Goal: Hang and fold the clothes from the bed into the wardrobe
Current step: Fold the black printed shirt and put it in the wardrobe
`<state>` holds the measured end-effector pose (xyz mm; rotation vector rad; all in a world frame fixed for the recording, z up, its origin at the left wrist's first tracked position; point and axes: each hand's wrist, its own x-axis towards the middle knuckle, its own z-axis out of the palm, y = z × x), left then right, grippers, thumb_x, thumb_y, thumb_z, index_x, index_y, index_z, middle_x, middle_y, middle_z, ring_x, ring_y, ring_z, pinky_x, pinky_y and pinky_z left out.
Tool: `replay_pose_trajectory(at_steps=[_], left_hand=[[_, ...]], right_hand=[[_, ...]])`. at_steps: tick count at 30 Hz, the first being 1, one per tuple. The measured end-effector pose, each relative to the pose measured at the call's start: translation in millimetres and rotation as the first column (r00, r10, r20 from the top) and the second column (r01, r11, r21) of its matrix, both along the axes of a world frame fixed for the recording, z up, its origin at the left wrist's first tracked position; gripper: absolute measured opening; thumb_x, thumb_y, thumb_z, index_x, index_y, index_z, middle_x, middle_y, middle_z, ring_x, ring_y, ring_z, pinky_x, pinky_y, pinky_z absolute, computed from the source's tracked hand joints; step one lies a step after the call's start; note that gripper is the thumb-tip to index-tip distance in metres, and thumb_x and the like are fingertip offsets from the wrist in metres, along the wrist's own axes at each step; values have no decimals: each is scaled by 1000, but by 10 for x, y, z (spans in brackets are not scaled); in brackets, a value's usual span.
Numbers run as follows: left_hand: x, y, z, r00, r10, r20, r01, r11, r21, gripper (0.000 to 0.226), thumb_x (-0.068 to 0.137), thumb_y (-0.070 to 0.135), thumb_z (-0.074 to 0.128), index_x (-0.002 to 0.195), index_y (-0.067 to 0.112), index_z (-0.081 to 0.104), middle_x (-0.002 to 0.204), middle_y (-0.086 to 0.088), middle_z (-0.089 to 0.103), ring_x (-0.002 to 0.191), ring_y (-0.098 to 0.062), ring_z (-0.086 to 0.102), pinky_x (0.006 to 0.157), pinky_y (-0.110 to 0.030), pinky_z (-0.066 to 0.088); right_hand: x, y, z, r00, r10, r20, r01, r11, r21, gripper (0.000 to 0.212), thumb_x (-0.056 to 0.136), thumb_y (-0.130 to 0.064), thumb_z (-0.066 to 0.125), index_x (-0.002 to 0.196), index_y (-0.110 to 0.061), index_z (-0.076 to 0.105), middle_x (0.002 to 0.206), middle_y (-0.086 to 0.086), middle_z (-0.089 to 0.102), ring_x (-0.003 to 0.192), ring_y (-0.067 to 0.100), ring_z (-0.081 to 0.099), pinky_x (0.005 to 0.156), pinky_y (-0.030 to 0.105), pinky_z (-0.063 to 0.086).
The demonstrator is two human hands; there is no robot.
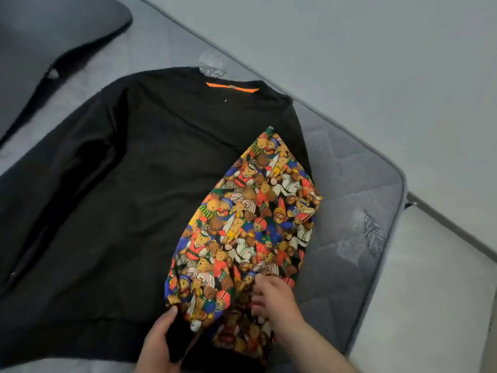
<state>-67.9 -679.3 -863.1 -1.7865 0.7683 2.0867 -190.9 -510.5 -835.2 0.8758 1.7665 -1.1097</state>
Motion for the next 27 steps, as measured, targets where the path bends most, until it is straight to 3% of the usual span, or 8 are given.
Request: replay_pose_trajectory(at_steps=[6, 11, 14, 16, 20, 24, 26, 27], left_hand=[[-354, -175, 320, 966, -253, 48, 256, 918, -302, 15, 85, 8, 70, 99, 7, 66, 94, -20, 73, 86, -35, 71, 83, -51, 55], [-294, -123, 219, 961, -276, 31, 278, 953, -117, 23, 84, -7, 58, 105, 3, 62, 98, -26, 70, 84, -37, 68, 68, -41, 56], [-111, -16, 180, 935, -354, 35, 355, 934, -30, 32, 81, -11, 51, 106, 4, 63, 101, -28, 68, 85, -38, 65, 58, -40, 55], [47, 136, 148, 881, -470, 53, 467, 882, 54, 36, 73, -10, 50, 102, 3, 67, 98, -29, 69, 85, -40, 64, 58, -40, 54], [257, 401, 33, 500, -847, 182, 863, 505, -22, 51, 43, 11, 56, 92, 12, 70, 95, -10, 72, 101, -27, 66, 92, -36, 51], [-186, 261, 88, -86, -976, 202, 995, -94, -30, 19, 78, 61, 45, 87, 57, 61, 117, 6, 60, 105, -9, 57, 94, -21, 42], [-648, 164, 186, -181, -928, 326, 967, -229, -115, 42, 80, 70, 45, 73, 36, 68, 108, 1, 66, 96, -16, 62, 85, -26, 46], [-953, 102, 242, -102, -881, 462, 958, -212, -193, 53, 77, 74, 45, 80, 25, 66, 102, 0, 67, 94, -18, 63, 80, -28, 47]], right_hand=[[-76, -261, -130, 974, -152, 170, 179, 971, -158, 25, 91, -35, 64, 104, -14, 58, 113, 14, 66, 103, 27, 63, 94, 44, 53], [172, -492, -136, 885, -308, 350, 397, 892, -218, 32, 92, -41, 61, 114, -18, 58, 105, 6, 71, 93, 23, 67, 69, 36, 57], [208, -370, -81, 755, -455, 472, 633, 697, -338, 28, 92, -29, 64, 113, -11, 64, 102, 13, 74, 98, 32, 68, 79, 45, 57], [284, -186, -132, 770, -437, 464, 614, 706, -354, 26, 90, -19, 64, 115, -10, 65, 104, 15, 73, 99, 34, 68, 79, 46, 56], [554, 348, -275, 921, -315, 229, 351, 926, -137, 26, 86, -18, 69, 111, -14, 67, 99, 7, 75, 94, 29, 70, 85, 47, 57], [379, 655, -291, 964, -239, 119, 252, 961, -111, 15, 91, -20, 65, 99, -8, 71, 96, 10, 75, 89, 25, 69, 66, 32, 51], [-11, 705, -320, 899, -438, 7, 431, 881, -195, 16, 93, -19, 61, 98, -6, 69, 94, 12, 75, 87, 27, 71, 70, 36, 54], [-229, 717, -359, 858, -511, -45, 488, 840, -239, 18, 94, -20, 60, 101, -5, 68, 95, 11, 75, 89, 28, 72, 76, 39, 56]])
